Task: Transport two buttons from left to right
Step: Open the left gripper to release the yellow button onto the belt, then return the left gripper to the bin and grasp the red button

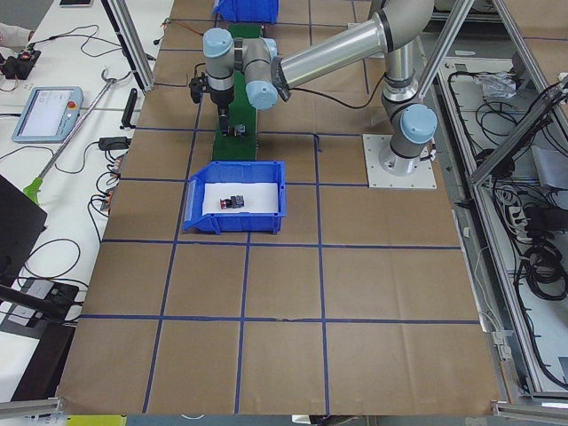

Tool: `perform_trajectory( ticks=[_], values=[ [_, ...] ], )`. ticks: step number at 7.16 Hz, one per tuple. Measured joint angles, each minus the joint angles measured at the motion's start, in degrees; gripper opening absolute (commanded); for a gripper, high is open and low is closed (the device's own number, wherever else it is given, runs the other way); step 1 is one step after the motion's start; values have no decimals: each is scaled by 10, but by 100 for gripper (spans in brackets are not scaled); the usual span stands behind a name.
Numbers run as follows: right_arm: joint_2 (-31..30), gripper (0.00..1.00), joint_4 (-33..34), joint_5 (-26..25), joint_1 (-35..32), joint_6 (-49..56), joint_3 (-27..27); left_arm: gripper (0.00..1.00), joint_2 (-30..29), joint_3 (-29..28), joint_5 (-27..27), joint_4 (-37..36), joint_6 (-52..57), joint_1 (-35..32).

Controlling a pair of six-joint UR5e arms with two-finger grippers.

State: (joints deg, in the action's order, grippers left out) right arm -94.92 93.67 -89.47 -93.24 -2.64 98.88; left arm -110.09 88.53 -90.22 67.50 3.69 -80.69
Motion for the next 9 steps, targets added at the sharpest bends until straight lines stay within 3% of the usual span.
perform_trajectory(
  ticks=[3,6,9],
  values=[
    [0,100,0,0,2,0,0,100,16,-77,0,108,36,5],
    [0,100,0,0,3,0,0,100,13,-85,0,118,74,62],
    [0,100,0,-1,3,0,0,99,6,-77,3,117,187,159]
  ],
)
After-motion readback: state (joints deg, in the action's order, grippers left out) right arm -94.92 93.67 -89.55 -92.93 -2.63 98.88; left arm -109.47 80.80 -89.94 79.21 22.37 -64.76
